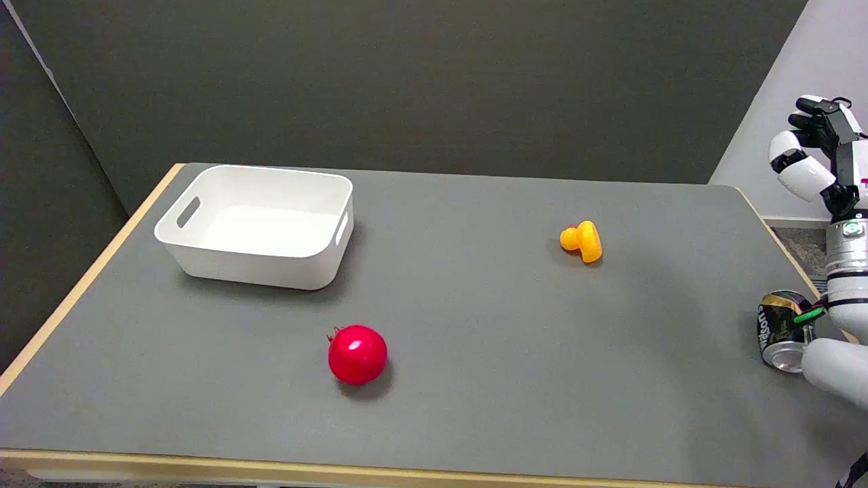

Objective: Pick up the yellow duck.

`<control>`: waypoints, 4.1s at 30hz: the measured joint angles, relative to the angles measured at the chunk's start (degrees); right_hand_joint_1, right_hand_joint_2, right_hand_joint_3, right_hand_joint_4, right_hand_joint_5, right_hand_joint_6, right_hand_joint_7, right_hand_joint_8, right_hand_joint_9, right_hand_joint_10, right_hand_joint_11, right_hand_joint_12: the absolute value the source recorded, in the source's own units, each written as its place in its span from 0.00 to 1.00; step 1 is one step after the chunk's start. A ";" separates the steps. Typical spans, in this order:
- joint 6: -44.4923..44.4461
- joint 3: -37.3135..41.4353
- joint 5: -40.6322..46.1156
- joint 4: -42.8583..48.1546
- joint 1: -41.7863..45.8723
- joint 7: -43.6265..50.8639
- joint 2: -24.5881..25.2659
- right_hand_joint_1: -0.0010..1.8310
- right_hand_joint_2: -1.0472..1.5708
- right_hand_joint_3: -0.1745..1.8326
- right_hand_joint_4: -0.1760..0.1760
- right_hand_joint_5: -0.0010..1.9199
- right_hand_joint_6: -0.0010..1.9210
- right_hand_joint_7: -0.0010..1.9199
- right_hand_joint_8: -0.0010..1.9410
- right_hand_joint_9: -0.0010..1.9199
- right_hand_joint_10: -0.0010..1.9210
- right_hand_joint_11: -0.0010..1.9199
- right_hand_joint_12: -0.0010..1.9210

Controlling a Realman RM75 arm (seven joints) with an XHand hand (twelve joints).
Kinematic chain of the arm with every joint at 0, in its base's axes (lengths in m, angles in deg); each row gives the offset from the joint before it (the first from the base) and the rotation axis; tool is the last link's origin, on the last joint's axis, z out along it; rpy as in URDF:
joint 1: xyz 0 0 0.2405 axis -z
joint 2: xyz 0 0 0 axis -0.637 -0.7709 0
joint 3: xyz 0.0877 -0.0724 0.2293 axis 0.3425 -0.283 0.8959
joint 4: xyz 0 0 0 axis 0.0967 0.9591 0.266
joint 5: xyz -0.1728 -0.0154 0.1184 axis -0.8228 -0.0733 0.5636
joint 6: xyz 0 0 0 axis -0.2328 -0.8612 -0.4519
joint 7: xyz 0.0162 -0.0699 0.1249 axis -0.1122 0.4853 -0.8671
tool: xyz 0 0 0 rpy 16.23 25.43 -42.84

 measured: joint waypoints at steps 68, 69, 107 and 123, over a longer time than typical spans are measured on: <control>31.02 -11.31 1.15 30.99 0.70 49.81 5.52 0.24 0.62 0.55 0.36 0.09 0.23 0.11 0.21 0.05 0.39 0.00 0.57; 31.24 -11.59 1.99 31.21 0.86 50.97 5.60 0.24 0.62 0.55 0.35 0.09 0.23 0.11 0.21 0.05 0.39 0.00 0.57; 34.16 -17.63 10.31 24.77 -2.55 65.98 6.69 0.33 0.64 0.57 0.41 0.11 0.24 0.15 0.22 0.08 0.39 0.01 0.60; 34.40 -19.54 10.61 21.06 -5.15 66.43 7.21 0.66 0.80 0.31 0.28 0.19 0.46 0.37 0.66 0.34 0.64 0.23 0.93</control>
